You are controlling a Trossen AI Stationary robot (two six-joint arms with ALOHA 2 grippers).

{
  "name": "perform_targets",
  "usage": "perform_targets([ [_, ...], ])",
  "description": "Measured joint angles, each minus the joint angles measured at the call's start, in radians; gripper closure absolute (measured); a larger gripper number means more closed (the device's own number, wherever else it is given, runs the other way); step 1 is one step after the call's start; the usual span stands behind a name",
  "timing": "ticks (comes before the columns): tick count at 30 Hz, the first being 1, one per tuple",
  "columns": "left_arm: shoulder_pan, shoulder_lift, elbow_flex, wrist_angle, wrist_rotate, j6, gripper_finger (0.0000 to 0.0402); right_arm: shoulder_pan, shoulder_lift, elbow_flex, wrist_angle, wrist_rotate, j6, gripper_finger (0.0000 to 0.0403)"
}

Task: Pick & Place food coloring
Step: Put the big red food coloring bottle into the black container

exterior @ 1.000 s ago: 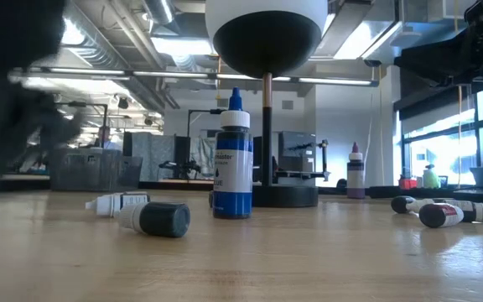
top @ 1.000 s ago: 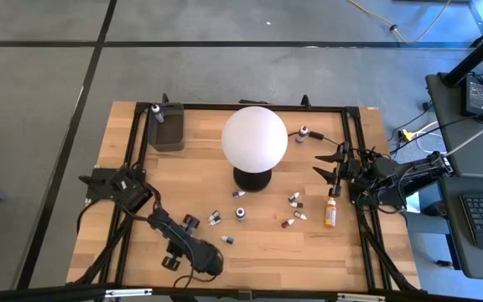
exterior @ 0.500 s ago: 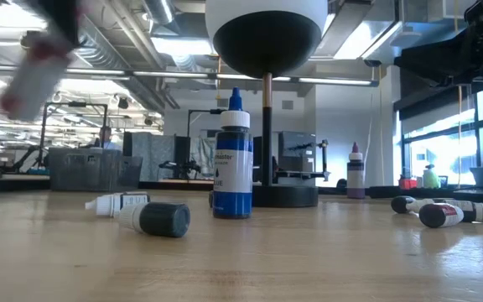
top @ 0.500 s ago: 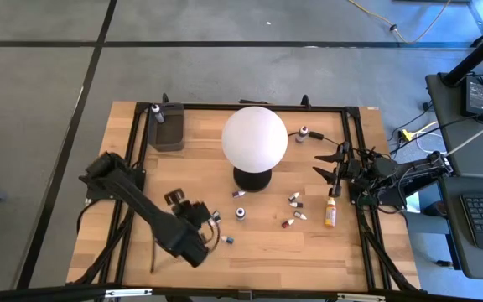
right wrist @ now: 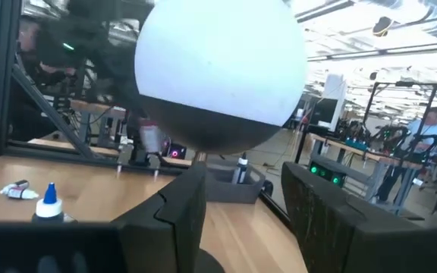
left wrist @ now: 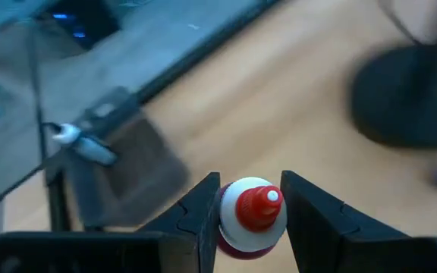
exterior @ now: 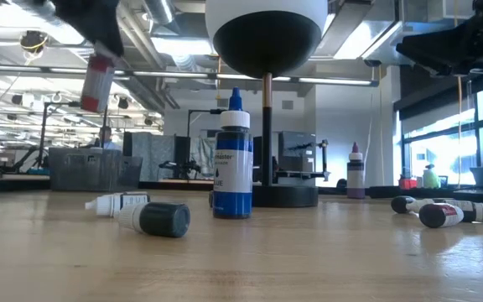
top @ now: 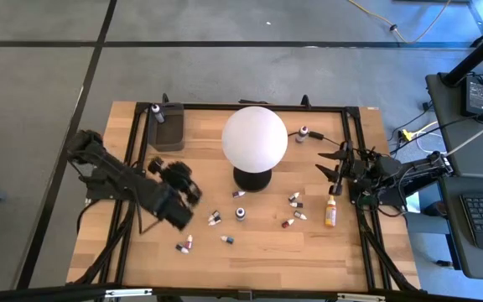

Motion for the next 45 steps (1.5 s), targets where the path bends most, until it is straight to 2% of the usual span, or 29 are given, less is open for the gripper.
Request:
perform_targets([
  [4,0.141,-0.145,-0.158,-0.002,-0.096,-0.034,0.0285,0.000,0.000,0.000,0.000,0.000,-0.027,0.0230],
  [9,0.361,-0.267,-0.283,0.036,-0.328,-0.082,0.0284,0.000,0.000,0.000,0.000,0.000,-0.088,0.0230],
  [11,0.447,-0.301,-0.321,0.085,-0.391,-0.094,0.0281,0.000,0.000,0.000,0.000,0.000,-0.103,0.0230],
  [15,0.604,-0.345,-0.402,0.255,-0.421,-0.008,0.0284,0.000,0.000,0.000,0.000,0.000,-0.106,0.0230],
  [19,0.733,-0.354,-0.462,0.518,-0.375,0.193,0.0285,0.000,0.000,0.000,0.000,0.000,-0.132,0.0230],
  [24,0.849,-0.333,-0.521,0.956,-0.339,0.555,0.0277,0.000,0.000,0.000,0.000,0.000,-0.153,0.0230],
  [27,0.913,-0.322,-0.539,1.125,-0.313,0.691,0.0282,0.000,0.000,0.000,-0.001,0.000,-0.150,0.0230],
  [29,0.950,-0.320,-0.564,1.192,-0.300,0.720,0.0286,0.000,0.000,0.000,-0.004,0.000,-0.150,0.0230],
  [34,1.050,-0.319,-0.679,1.413,-0.144,0.772,0.0281,0.000,0.000,0.000,-0.006,0.000,-0.150,0.0230],
  [39,1.120,-0.319,-0.782,1.660,-0.059,0.877,0.0282,0.000,0.000,0.000,-0.006,0.000,-0.150,0.0230],
  [45,1.181,-0.314,-0.797,1.701,0.037,0.928,0.0282,0.000,0.000,0.000,-0.005,0.000,-0.153,0.0230],
])
